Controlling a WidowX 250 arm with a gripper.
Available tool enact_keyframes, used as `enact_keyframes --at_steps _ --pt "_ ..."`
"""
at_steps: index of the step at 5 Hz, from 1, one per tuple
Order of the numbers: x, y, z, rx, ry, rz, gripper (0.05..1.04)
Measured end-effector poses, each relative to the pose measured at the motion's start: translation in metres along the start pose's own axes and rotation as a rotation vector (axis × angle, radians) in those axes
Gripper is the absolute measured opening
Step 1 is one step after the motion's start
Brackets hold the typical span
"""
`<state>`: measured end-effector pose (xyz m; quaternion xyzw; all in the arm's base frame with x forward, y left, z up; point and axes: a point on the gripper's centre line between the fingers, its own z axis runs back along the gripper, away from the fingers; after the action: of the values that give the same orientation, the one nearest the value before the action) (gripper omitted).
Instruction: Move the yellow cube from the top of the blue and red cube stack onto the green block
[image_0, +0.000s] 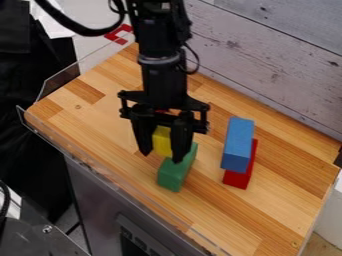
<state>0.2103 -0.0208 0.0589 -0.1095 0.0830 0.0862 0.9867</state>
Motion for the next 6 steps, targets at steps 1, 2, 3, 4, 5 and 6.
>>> enact_keyframes --at_steps 1,2,3,4,5,6 --pt "0.003 -0.007 -0.003 0.002 -0.006 -0.028 0.584" --pt "0.007 -0.010 -0.009 0.006 0.007 -0.041 0.584" --pt "0.007 -0.008 -0.016 0.012 0.037 -0.027 0.584" --pt "0.004 -0.002 -0.021 0.030 0.078 0.001 0.584" --pt "0.005 0.002 -0.021 0.034 0.081 0.018 0.629" --pt "0.003 0.004 -0.025 0.038 0.105 0.031 0.932"
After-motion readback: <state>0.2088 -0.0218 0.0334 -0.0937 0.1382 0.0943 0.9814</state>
